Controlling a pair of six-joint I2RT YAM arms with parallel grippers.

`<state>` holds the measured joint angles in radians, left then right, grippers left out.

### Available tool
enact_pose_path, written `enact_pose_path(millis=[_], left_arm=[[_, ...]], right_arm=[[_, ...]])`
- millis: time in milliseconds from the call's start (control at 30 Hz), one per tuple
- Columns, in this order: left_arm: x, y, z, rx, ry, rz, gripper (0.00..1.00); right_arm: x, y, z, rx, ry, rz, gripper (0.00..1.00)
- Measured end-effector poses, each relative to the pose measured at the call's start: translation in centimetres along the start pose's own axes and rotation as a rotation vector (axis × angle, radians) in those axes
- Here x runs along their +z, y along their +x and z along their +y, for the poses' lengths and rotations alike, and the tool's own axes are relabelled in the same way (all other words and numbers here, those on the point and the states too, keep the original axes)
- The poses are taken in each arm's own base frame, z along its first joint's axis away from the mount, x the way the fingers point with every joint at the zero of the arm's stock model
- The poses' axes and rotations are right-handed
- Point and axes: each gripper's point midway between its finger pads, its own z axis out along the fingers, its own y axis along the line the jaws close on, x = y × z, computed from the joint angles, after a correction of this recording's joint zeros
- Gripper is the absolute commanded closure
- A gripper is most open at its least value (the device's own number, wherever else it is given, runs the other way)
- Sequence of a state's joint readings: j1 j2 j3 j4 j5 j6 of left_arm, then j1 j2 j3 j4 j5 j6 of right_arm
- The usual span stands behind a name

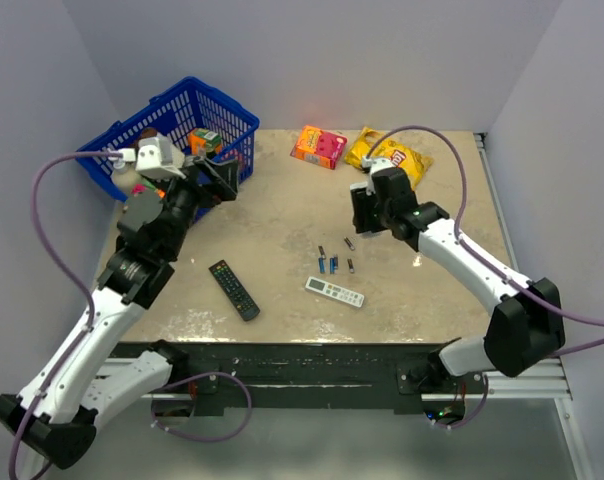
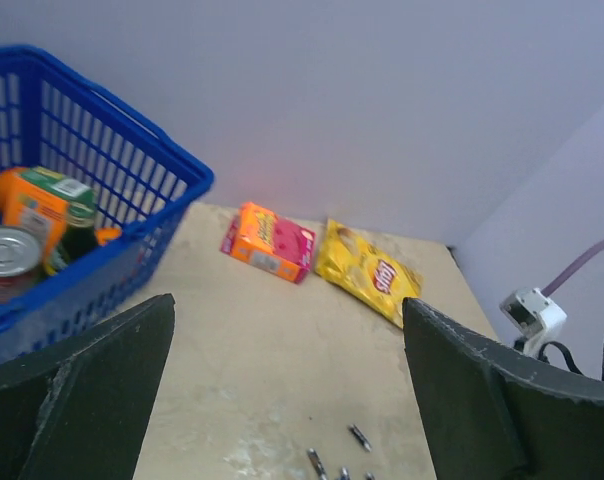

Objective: Load the batteries into the remote control
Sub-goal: Place the remote control at the center of the board.

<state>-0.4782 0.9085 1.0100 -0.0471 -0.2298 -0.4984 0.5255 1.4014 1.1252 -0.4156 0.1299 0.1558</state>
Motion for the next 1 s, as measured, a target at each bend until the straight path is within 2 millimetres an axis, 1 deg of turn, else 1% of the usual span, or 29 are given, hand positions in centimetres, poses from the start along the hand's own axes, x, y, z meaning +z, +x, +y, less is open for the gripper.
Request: enact_pose_path(millis=[33, 67, 100, 167, 233, 333, 367, 400, 500, 600, 633, 667, 700, 733, 800, 833, 933, 967, 1000], left_arm=[[-0.6, -1.1, 0.4, 0.017, -0.022, -0.036, 0.0], [-1.3, -2.0, 0.9, 0.035, -0.045, -0.064, 0.0], [-1.8, -2.6, 1.4, 0.051, -0.07, -0.085, 0.0], [-2.7, -3.6, 2.3, 0.079, -0.113, -0.116, 0.0], [-3.6, -4.3, 3.3, 0.107, -0.161, -0.138, 0.0], [-4.6, -5.0, 4.4, 0.144, -0.213, -0.155, 0.0], [-4.9, -5.2, 4.7, 0.153, -0.228, -0.16, 0.0], [-5.2, -5.4, 5.0, 0.16, -0.242, -0.165, 0.0], [-6.0, -5.9, 5.8, 0.176, -0.282, -0.182, 0.0], [-6.7, -6.4, 6.4, 0.191, -0.314, -0.197, 0.0], [-6.8, -6.5, 6.5, 0.192, -0.32, -0.201, 0.0], [-6.9, -6.6, 6.6, 0.193, -0.327, -0.205, 0.0], [-7.0, -6.7, 6.7, 0.197, -0.332, -0.207, 0.0], [-7.1, -6.7, 6.8, 0.201, -0.337, -0.207, 0.0], [-7.1, -6.7, 7.0, 0.215, -0.344, -0.201, 0.0], [-7.2, -6.6, 7.0, 0.219, -0.347, -0.199, 0.0], [-7.3, -6.5, 7.4, 0.23, -0.365, -0.193, 0.0], [-7.4, -6.5, 7.6, 0.239, -0.375, -0.191, 0.0], [-7.4, -6.5, 7.7, 0.242, -0.381, -0.192, 0.0]], right_arm=[[0.4, 0.7, -2.0, 0.039, 0.053, 0.026, 1.0], [0.7, 1.4, -3.4, 0.07, 0.09, 0.047, 1.0], [1.2, 2.4, -5.5, 0.122, 0.144, 0.077, 1.0], [1.8, 4.2, -8.5, 0.202, 0.216, 0.127, 1.0], [2.4, 6.4, -11.6, 0.293, 0.29, 0.177, 0.98], [3.1, 9.6, -15.3, 0.396, 0.388, 0.253, 0.96], [3.3, 10.3, -16.1, 0.42, 0.41, 0.272, 0.88], [3.6, 10.9, -16.8, 0.438, 0.428, 0.287, 0.85], [4.5, 12.7, -17.9, 0.462, 0.458, 0.333, 0.73], [5.3, 14.2, -18.2, 0.469, 0.464, 0.381, 0.59], [5.4, 14.4, -18.1, 0.471, 0.461, 0.388, 0.53], [5.6, 14.4, -18.2, 0.478, 0.456, 0.384, 0.4], [5.7, 14.2, -18.2, 0.479, 0.454, 0.377, 0.34], [5.7, 14.2, -18.2, 0.481, 0.454, 0.374, 0.25], [5.8, 14.2, -18.2, 0.485, 0.455, 0.371, 0.18], [5.8, 14.2, -18.2, 0.486, 0.455, 0.369, 0.11], [5.5, 14.1, -18.1, 0.489, 0.456, 0.362, 0.02], [5.2, 13.8, -18.1, 0.489, 0.455, 0.355, 0.02], [4.7, 13.2, -18.1, 0.49, 0.455, 0.335, 0.02]])
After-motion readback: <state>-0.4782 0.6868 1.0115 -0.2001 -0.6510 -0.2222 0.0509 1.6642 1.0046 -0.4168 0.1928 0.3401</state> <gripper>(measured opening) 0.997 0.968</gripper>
